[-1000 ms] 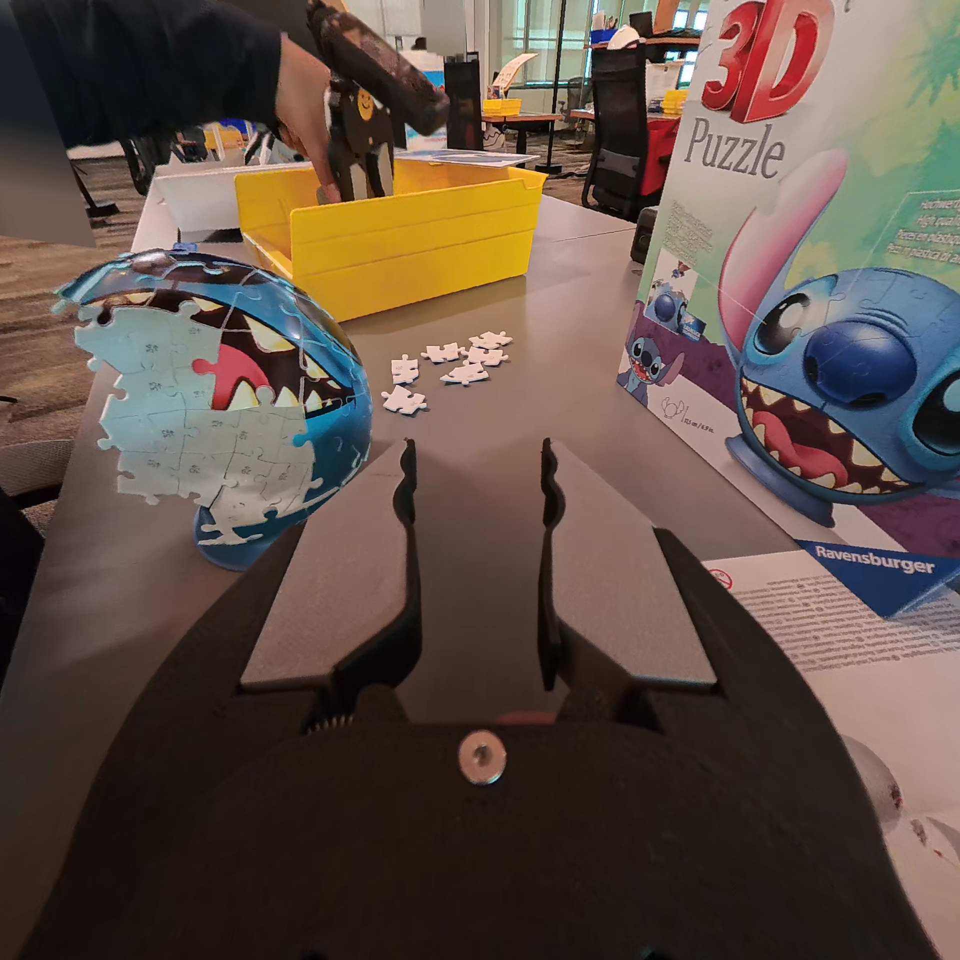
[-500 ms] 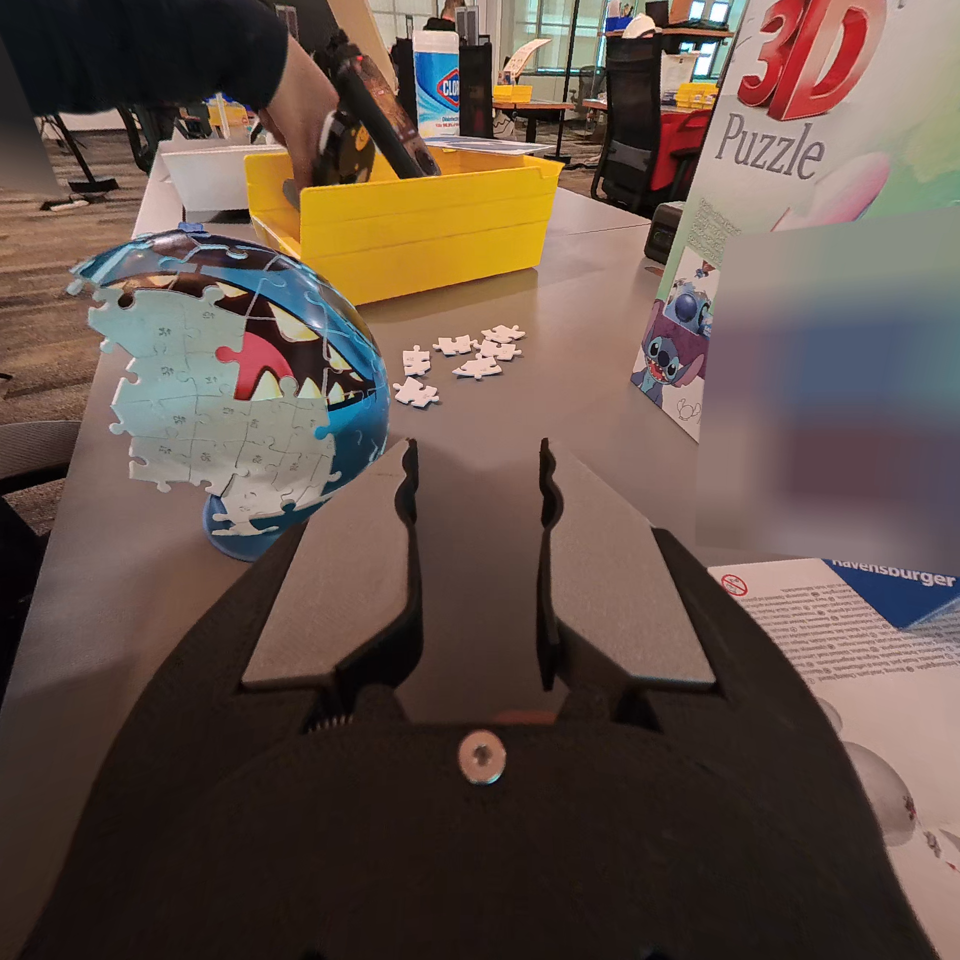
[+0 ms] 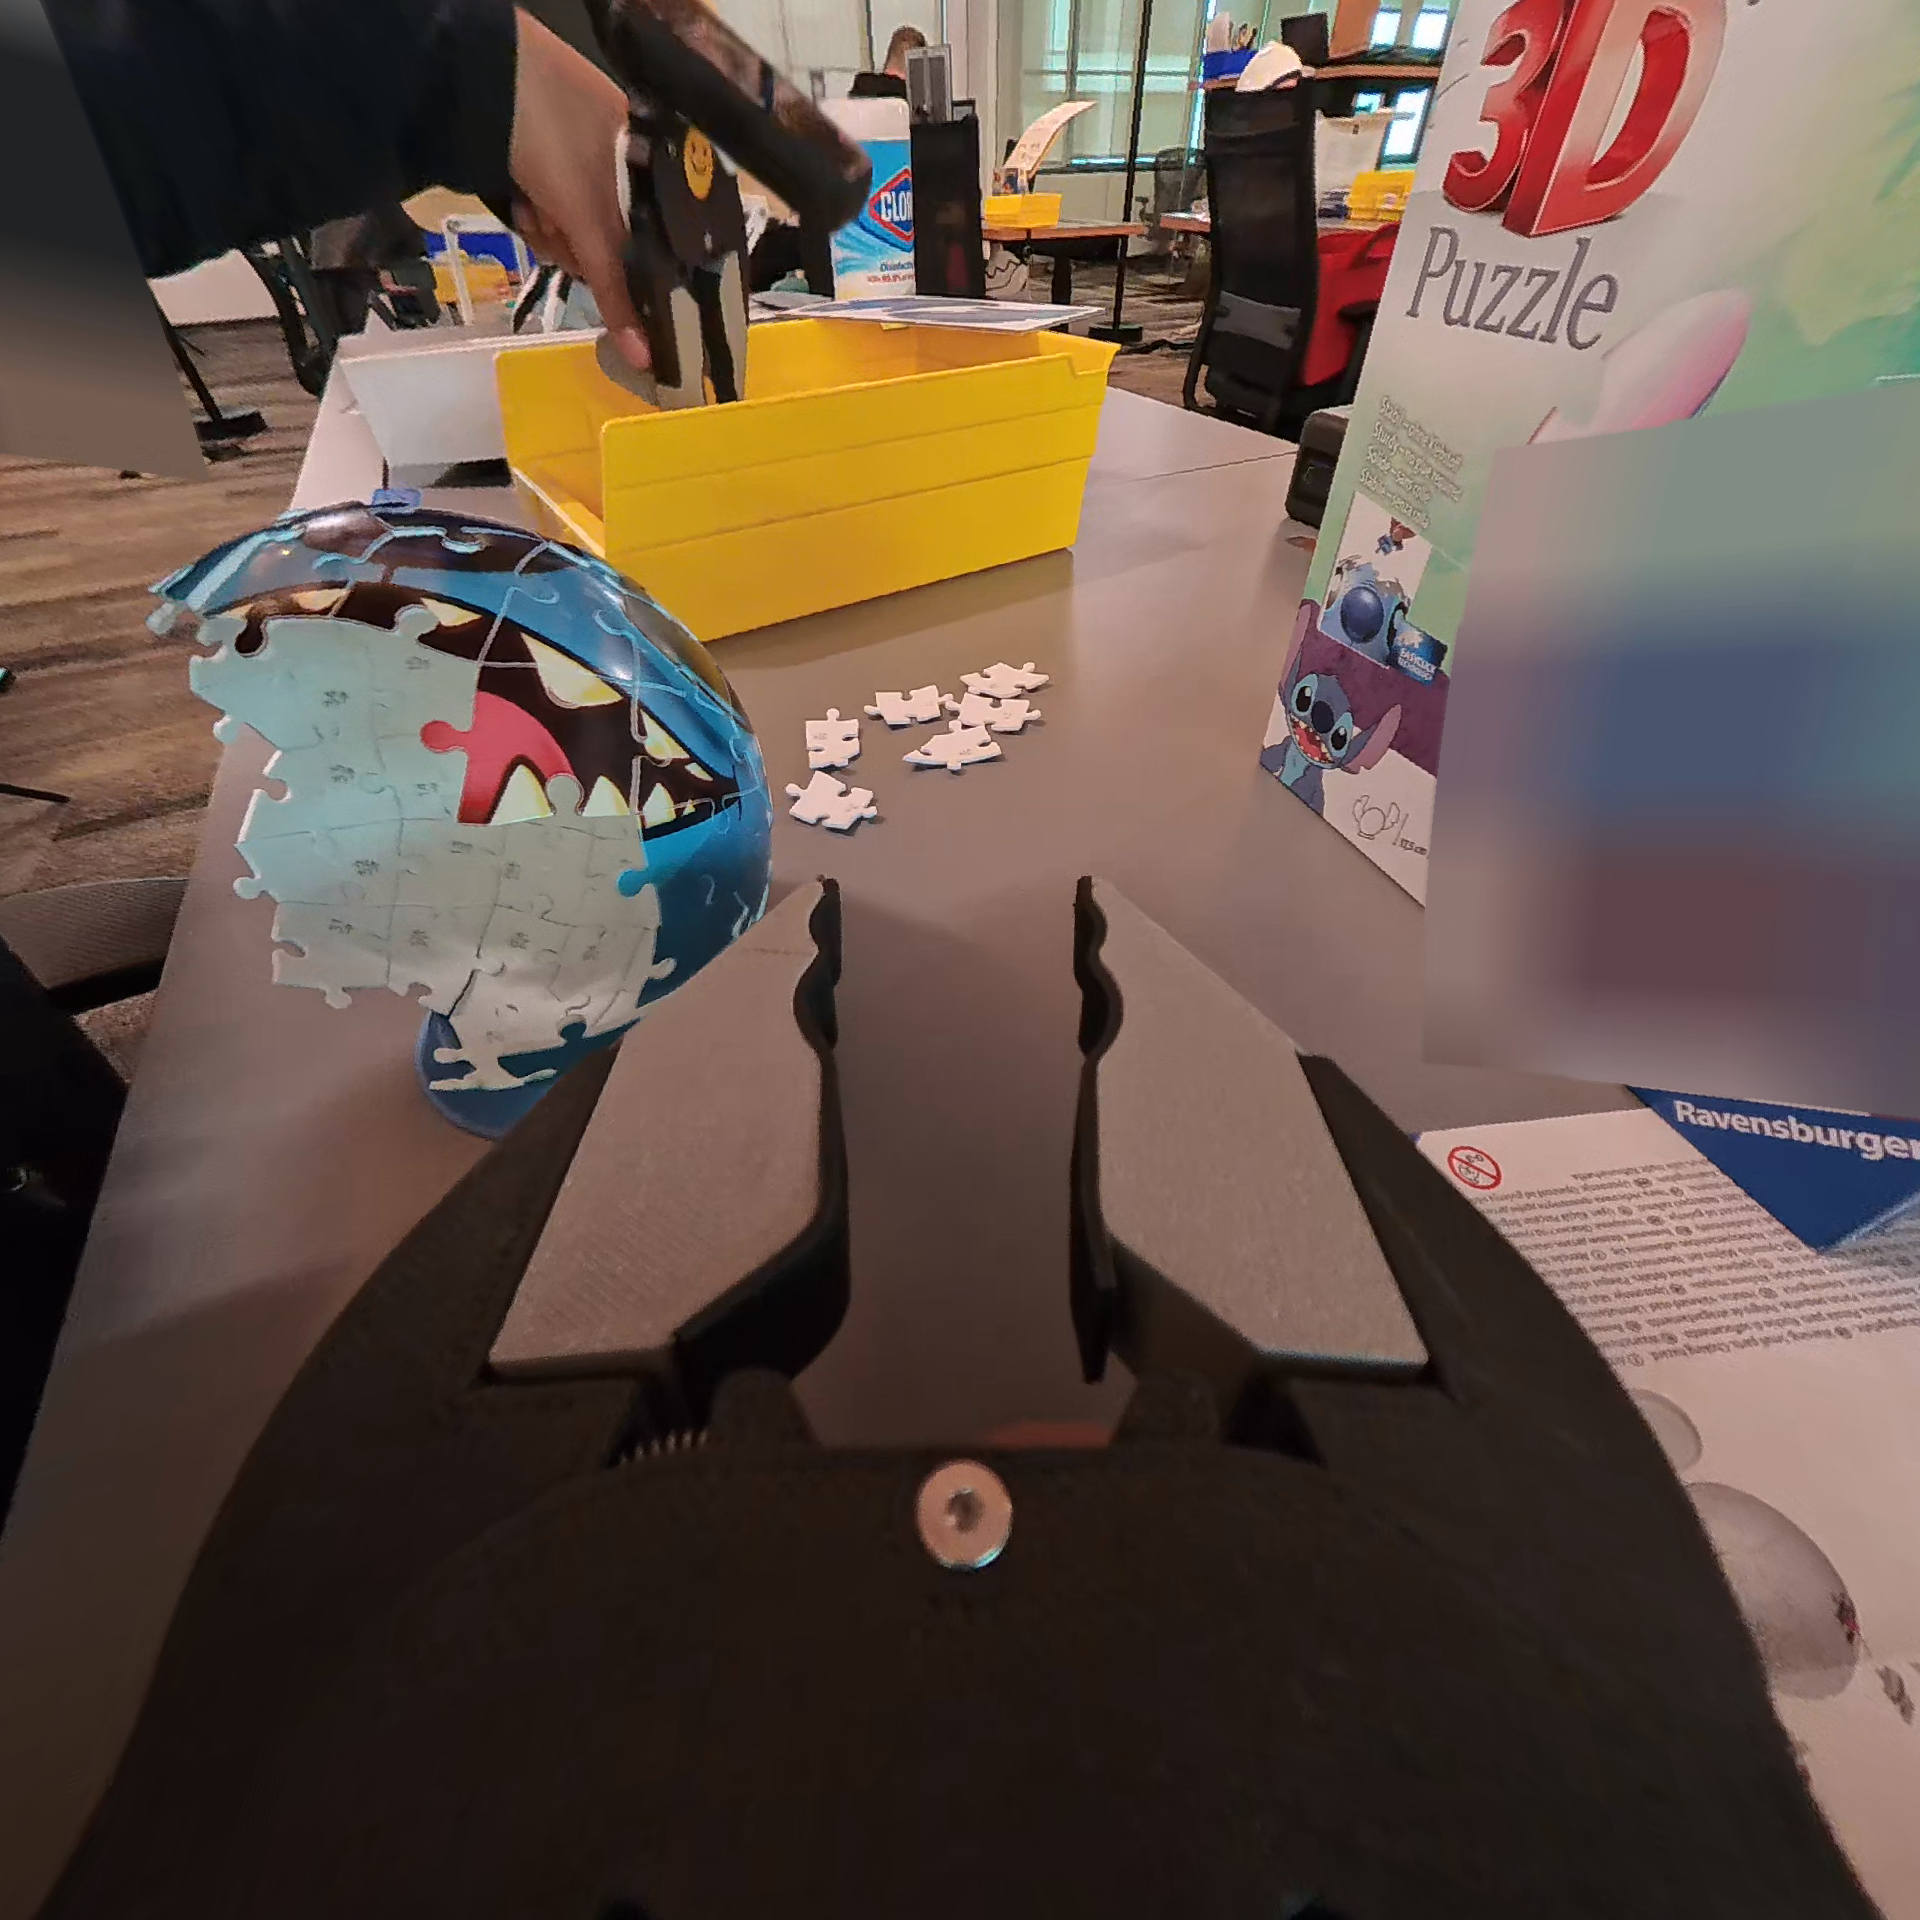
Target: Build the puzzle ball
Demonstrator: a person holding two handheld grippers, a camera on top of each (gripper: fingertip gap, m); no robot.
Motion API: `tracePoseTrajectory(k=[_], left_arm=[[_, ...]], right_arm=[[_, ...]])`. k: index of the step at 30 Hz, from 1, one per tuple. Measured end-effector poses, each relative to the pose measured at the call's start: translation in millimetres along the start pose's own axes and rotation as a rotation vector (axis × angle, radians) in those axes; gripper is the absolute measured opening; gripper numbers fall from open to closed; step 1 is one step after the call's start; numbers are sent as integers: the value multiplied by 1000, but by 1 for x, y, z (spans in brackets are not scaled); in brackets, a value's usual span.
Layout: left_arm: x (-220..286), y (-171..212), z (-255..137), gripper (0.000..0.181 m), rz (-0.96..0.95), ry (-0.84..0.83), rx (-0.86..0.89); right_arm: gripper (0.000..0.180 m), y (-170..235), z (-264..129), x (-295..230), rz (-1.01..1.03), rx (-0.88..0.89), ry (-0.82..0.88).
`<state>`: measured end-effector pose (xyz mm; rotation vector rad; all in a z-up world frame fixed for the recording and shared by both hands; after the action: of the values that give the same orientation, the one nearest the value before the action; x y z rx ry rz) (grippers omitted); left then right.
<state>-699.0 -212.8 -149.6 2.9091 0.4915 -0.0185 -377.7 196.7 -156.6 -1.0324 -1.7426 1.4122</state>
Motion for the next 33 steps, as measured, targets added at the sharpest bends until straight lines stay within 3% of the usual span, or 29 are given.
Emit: tracePoseTrajectory(k=[6, 25, 33], left_arm=[[6, 4, 38, 36, -25, 125, -126], [28, -41, -4, 31, 76, 43, 173], [24, 1, -7, 39, 34, 51, 118]], right_arm=[[41, -1, 1, 1, 5, 5, 1], [40, 0, -1, -1, -12, 8, 6], [41, -1, -2, 0, 5, 21, -4]])
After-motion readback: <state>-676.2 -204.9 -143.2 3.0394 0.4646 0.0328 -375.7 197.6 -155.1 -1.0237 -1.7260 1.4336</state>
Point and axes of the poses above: each gripper's, where its closed fingertips meet, z out along the fingers, y out of its underside, x = y × z across the jaws, the point moved 7 cm from there along -z, back along the fingers, and after that the axes turned 8 degrees about y, right-handed, at the moved point
